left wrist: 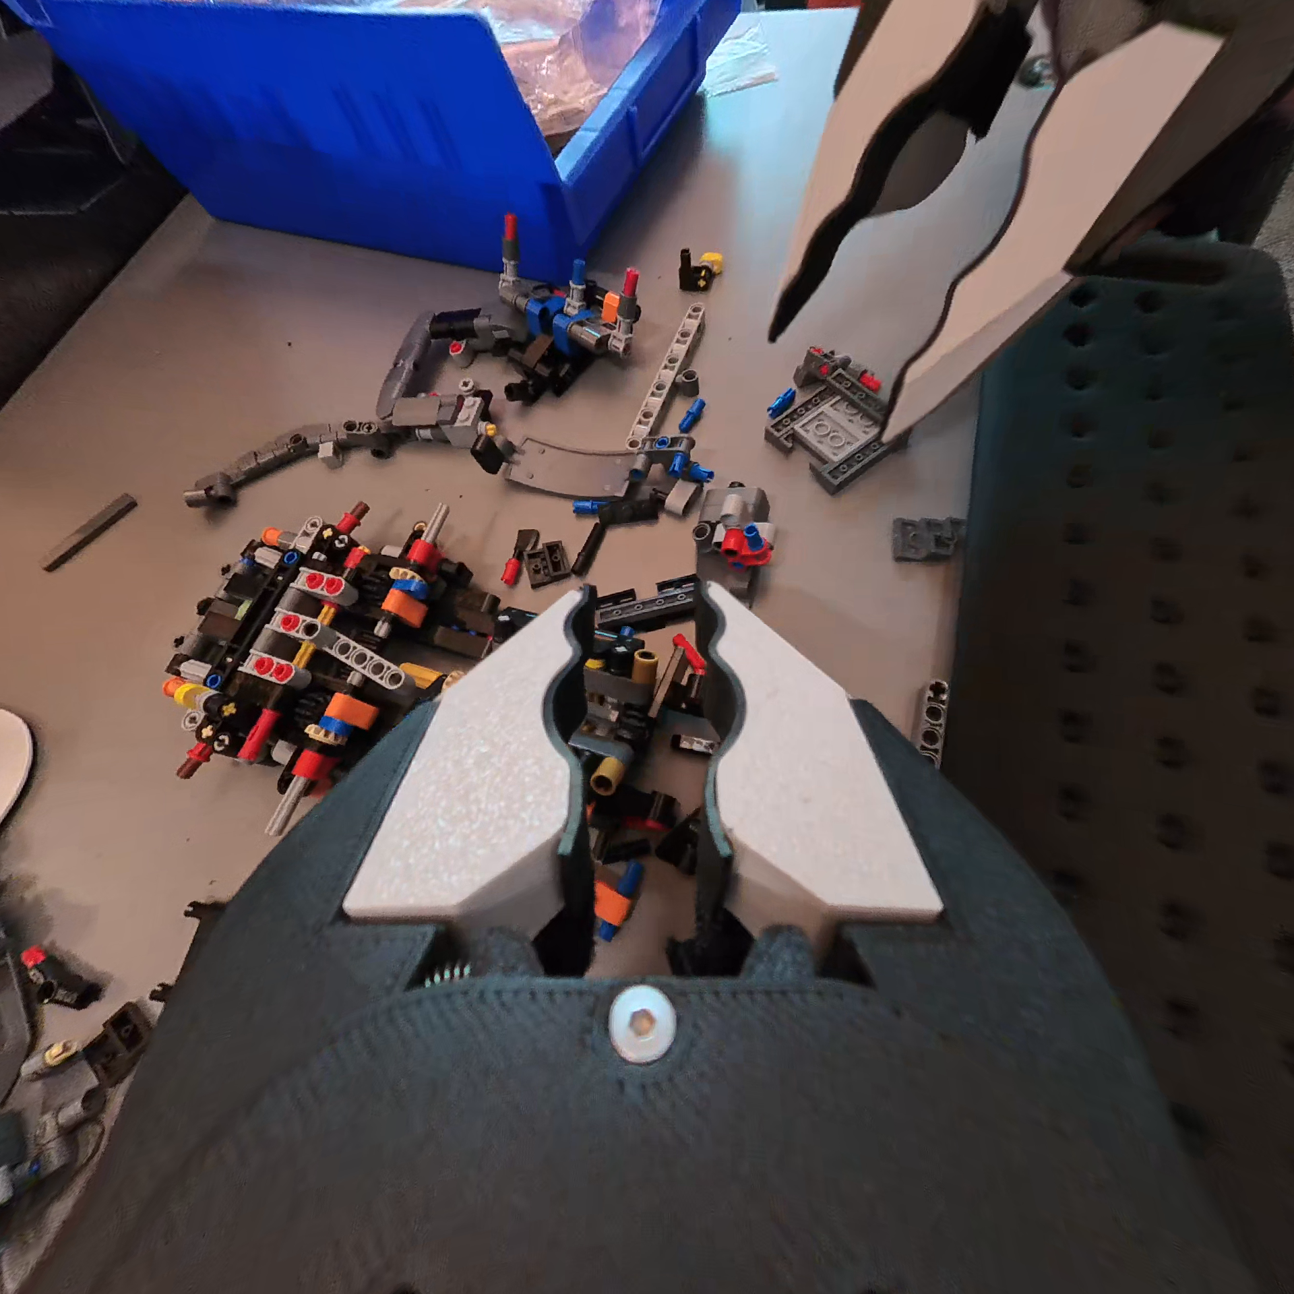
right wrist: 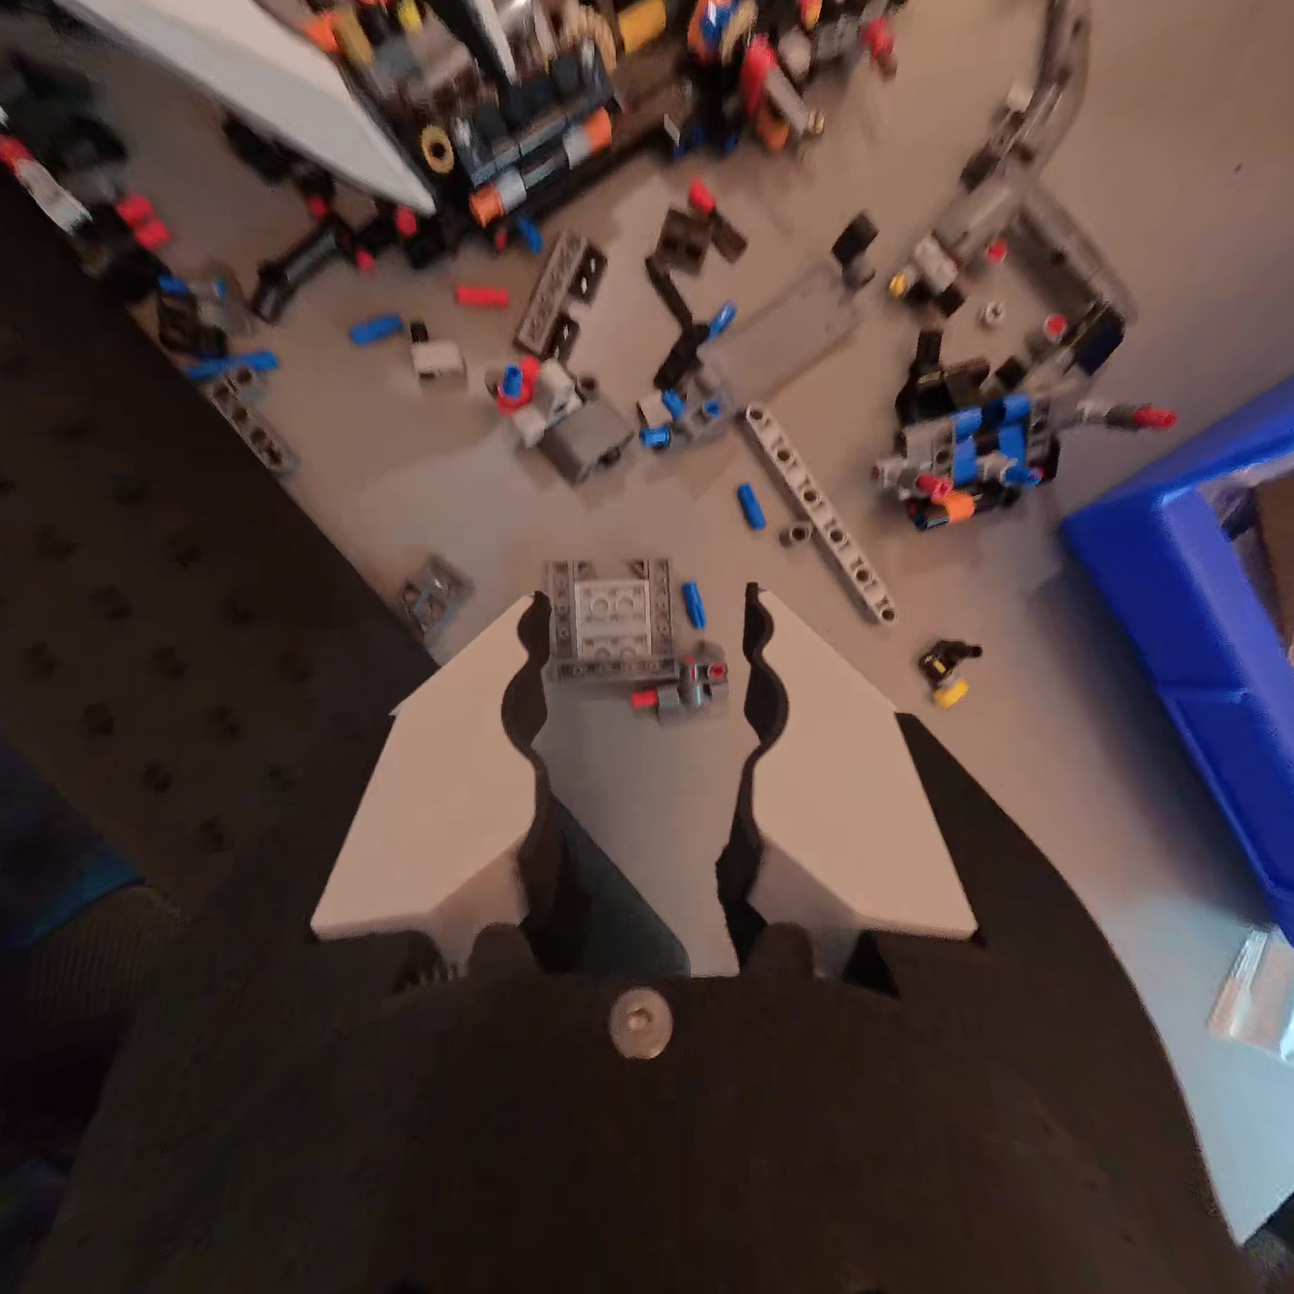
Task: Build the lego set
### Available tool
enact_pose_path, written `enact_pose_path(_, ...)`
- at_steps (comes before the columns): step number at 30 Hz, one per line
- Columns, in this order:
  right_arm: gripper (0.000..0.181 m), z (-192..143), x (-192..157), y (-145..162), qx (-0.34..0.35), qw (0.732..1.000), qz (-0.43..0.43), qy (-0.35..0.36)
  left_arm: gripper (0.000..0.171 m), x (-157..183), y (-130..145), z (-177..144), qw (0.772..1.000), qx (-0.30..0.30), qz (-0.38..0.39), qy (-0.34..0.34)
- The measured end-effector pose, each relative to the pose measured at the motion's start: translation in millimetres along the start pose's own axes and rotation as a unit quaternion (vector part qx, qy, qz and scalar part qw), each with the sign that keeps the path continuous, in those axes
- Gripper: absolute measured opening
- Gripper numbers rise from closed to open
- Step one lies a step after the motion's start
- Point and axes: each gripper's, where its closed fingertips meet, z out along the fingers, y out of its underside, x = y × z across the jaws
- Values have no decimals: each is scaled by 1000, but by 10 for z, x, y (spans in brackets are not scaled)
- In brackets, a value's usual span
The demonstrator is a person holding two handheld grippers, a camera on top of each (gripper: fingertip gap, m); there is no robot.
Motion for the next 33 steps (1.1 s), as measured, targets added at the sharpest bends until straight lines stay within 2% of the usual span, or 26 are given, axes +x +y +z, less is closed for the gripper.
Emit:
enact_pose_path(3,54,136,-61,181,-48,998,3,-28,25,-2,-12,-13,1000,5,-4,1)
enact_pose_path(6,38,181,-107,161,-44,998,6,-53,25,1,-5,-8,1000,2,-2,1)
enact_pose_path(10,38,192,-112,123,-34,998,-2,-59,25,21,-2,3,1000,0,2,4)
enact_pose_path(14,38,91,-210,-144,46,994,-4,-96,28,43,-79,-34,1000,21,2,9)
enact_pose_path(17,39,-101,-393,-481,152,972,14,-180,33,106,-187,-72,999,46,28,6)
enact_pose_path(19,38,-179,-445,-603,189,956,36,-222,42,158,-262,-83,996,57,63,-6)
enact_pose_path(21,38,-186,-511,-637,199,945,42,-257,45,250,-329,-75,992,66,108,-15)
enact_pose_path(23,38,-194,-574,-663,206,934,46,-288,33,328,-386,-66,985,77,151,-27)
enact_pose_path(24,38,-196,-590,-665,206,930,50,-300,37,387,-386,-56,982,78,171,-21)
enact_pose_path(25,38,-225,-605,-692,216,923,55,-314,36,444,-389,-48,980,81,181,-12)
enact_pose_path(27,38,-281,-600,-737,235,910,68,-335,46,500,-399,-38,978,83,189,-5)
enact_pose_path(33,38,-376,-727,-750,244,884,65,-392,44,608,-432,-21,973,91,211,2)
